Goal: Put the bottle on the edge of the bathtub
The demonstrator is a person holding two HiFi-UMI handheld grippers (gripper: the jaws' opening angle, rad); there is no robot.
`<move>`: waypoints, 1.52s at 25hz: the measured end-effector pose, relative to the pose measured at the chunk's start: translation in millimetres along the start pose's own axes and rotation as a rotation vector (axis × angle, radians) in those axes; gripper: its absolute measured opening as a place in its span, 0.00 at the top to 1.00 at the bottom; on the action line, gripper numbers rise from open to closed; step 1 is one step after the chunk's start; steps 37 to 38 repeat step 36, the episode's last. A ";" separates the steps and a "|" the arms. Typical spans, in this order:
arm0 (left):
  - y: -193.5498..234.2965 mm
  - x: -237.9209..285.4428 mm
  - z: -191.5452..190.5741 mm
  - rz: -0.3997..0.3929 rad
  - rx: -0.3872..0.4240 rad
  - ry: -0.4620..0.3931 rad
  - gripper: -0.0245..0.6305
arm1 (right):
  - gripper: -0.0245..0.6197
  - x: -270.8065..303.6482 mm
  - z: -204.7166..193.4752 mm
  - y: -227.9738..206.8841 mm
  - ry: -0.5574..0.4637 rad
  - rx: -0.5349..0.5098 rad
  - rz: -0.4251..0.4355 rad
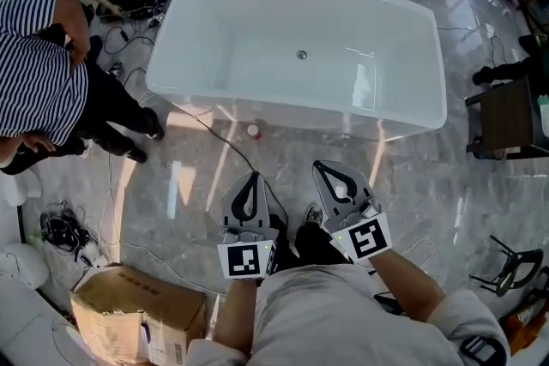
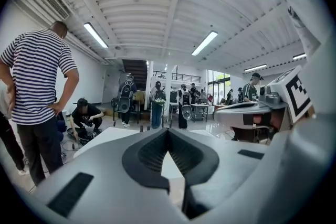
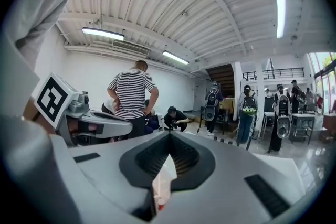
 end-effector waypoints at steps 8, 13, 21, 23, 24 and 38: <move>-19.4 13.9 37.7 -0.023 0.039 -0.060 0.95 | 0.95 -5.4 51.4 -13.9 -0.076 -0.060 -0.016; -31.3 11.3 51.9 -0.027 0.039 -0.097 0.95 | 0.95 -17.2 61.4 -12.3 -0.073 -0.075 -0.014; -19.8 4.7 59.9 0.001 0.047 -0.116 0.95 | 0.95 -22.4 58.9 -13.3 -0.055 -0.084 -0.044; -17.4 3.4 61.6 0.001 0.055 -0.113 0.95 | 0.95 -22.0 58.5 -12.5 -0.052 -0.079 -0.047; -16.8 3.3 62.3 0.000 0.058 -0.111 0.95 | 0.95 -21.8 58.9 -12.7 -0.052 -0.074 -0.050; -17.0 -0.7 58.8 0.000 0.059 -0.104 0.95 | 0.95 -22.3 56.9 -15.3 -0.044 -0.053 -0.079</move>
Point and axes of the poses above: the fingertips, and each gripper's own axes: x forward along the fingers, y to its left, z out of its top, the point moved 2 cm from there along -x, backward along the fingers, and after that the axes turned 7 degrees about -y, right-handed, at the moved point
